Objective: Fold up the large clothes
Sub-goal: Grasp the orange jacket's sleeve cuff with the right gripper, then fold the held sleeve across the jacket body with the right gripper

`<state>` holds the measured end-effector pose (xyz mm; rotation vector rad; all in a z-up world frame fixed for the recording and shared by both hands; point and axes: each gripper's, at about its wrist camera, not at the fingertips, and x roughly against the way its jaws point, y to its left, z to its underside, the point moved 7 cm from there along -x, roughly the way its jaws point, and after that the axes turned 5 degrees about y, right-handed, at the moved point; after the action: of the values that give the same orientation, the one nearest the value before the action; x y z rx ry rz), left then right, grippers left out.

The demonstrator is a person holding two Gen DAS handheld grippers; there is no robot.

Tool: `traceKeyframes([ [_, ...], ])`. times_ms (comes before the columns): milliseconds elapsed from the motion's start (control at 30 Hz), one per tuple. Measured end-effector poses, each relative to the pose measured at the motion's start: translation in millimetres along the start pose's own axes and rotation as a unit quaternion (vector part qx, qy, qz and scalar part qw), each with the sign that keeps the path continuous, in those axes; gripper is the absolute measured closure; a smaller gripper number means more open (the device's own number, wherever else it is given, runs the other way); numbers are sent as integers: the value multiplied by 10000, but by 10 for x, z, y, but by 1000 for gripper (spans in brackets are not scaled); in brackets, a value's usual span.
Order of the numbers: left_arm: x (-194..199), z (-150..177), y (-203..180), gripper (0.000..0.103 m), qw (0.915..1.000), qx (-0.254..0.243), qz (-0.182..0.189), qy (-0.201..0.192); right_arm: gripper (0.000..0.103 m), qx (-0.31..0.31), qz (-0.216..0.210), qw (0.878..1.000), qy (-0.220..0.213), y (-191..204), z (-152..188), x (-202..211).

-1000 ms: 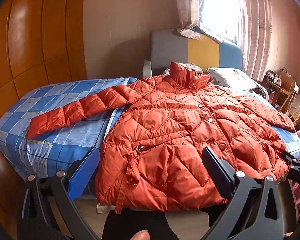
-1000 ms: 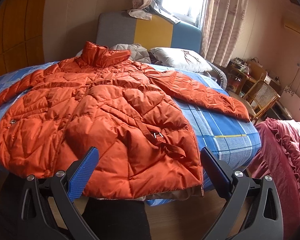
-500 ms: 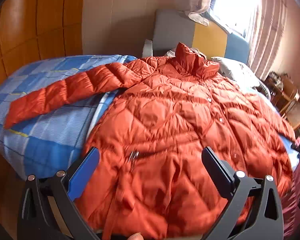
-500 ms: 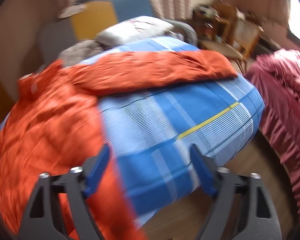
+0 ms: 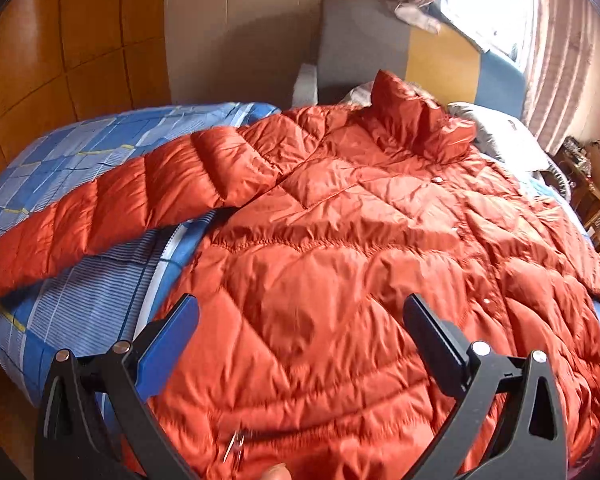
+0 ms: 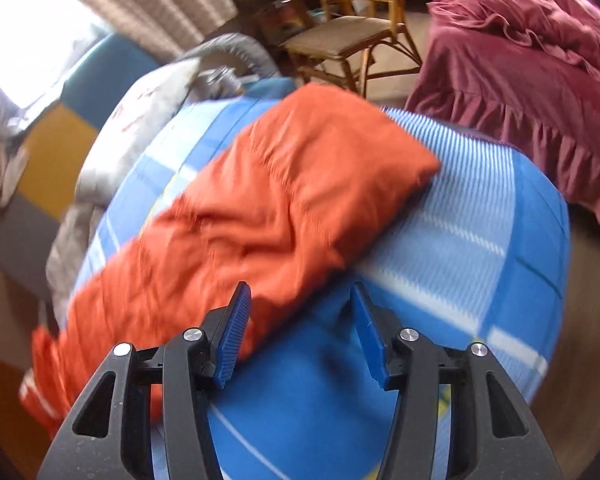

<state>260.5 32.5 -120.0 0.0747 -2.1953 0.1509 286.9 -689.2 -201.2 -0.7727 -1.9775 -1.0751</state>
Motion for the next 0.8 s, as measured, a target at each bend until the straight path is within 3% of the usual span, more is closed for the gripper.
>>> traceKeyframes([
  [67,-86,-59,10,2,10000,77,39,50,74,-30,94,9999,-28,25,-99,-48],
  [167,-213,-137,38,2,9998,118,-123,82,93,-20,157,9999,-67,94,-195,-86],
  [267,-281,-199,22,2,9997,12,-236,52,97,180,66,9994,-272,283,-271,20],
  [433,-358,-270,-49,2,10000,-54,-10,81,99,1135,-348,9905,-699,1010,-220,370],
  [600,-381,-263,-107,11,9996,-140,185,140,100,2285,-906,9658,-819,1971,210,670],
  [700,-373,-239,-104,16,9993,-135,291,172,100,3050,-1137,9424,-773,2568,666,760],
  [800,-328,-235,-80,18,9994,-150,303,105,101,3548,-1237,9243,-673,2909,1070,775],
])
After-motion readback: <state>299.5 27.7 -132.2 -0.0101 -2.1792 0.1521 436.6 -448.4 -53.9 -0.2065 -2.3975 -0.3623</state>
